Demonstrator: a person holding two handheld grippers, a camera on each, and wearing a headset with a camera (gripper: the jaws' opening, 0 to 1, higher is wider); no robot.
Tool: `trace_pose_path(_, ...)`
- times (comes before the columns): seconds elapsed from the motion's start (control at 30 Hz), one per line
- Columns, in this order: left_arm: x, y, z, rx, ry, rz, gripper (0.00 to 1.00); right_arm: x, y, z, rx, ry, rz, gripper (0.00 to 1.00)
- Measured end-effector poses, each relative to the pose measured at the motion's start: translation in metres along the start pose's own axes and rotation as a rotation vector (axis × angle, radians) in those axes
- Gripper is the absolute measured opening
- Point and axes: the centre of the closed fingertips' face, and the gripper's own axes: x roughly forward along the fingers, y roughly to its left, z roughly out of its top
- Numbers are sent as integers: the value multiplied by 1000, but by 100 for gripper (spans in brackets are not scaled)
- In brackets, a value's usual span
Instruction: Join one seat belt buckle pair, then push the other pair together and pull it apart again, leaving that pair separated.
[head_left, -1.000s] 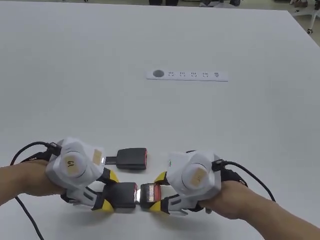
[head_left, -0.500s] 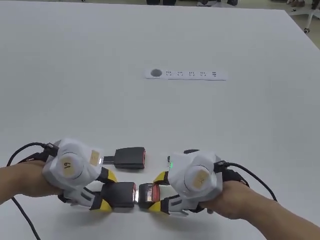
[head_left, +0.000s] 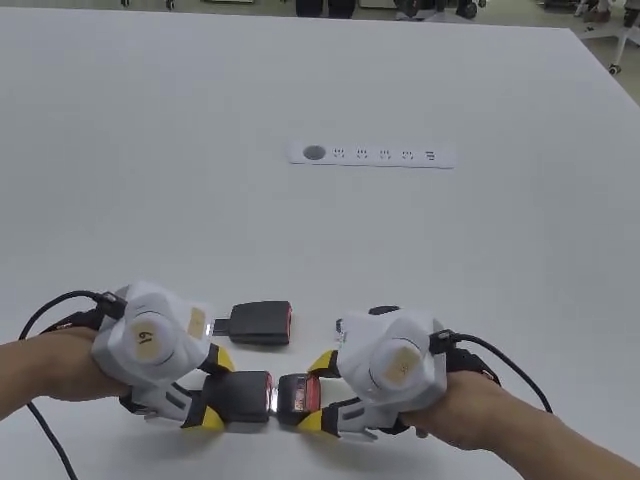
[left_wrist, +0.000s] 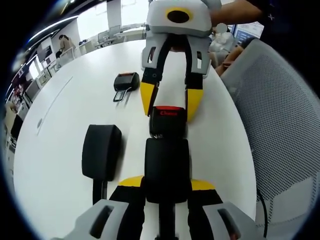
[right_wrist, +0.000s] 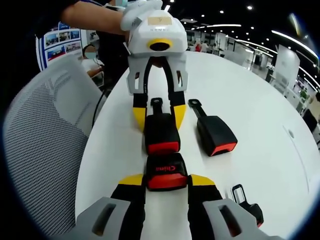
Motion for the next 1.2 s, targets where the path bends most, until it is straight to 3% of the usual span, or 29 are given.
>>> trace_pose_path(0.2, 0, 0, -1, 5, -19, -3, 32, -1, -1, -1, 8, -16, 10, 28)
trace_pose_path(0.33, 1, -1, 0, 14, -10, 2, 33, 0, 0, 0, -13, 1, 2, 28)
trace_pose_path(0.47, 0, -1, -1, 10, -29, 0, 33, -1, -1, -1, 1, -33, 4, 28)
trace_pose_path(0.6, 1, -1, -1, 23, 3, 0, 33, 1, -1, -1, -11, -11, -2, 28)
trace_pose_path(0.8, 0, -1, -1, 8, -27, -5, 33, 2, -3, -4, 8, -34, 0, 28)
trace_pose_path(1.2, -1, -1, 0, 6, -44, 4, 34, 1, 0, -5, -17, -19, 17, 30)
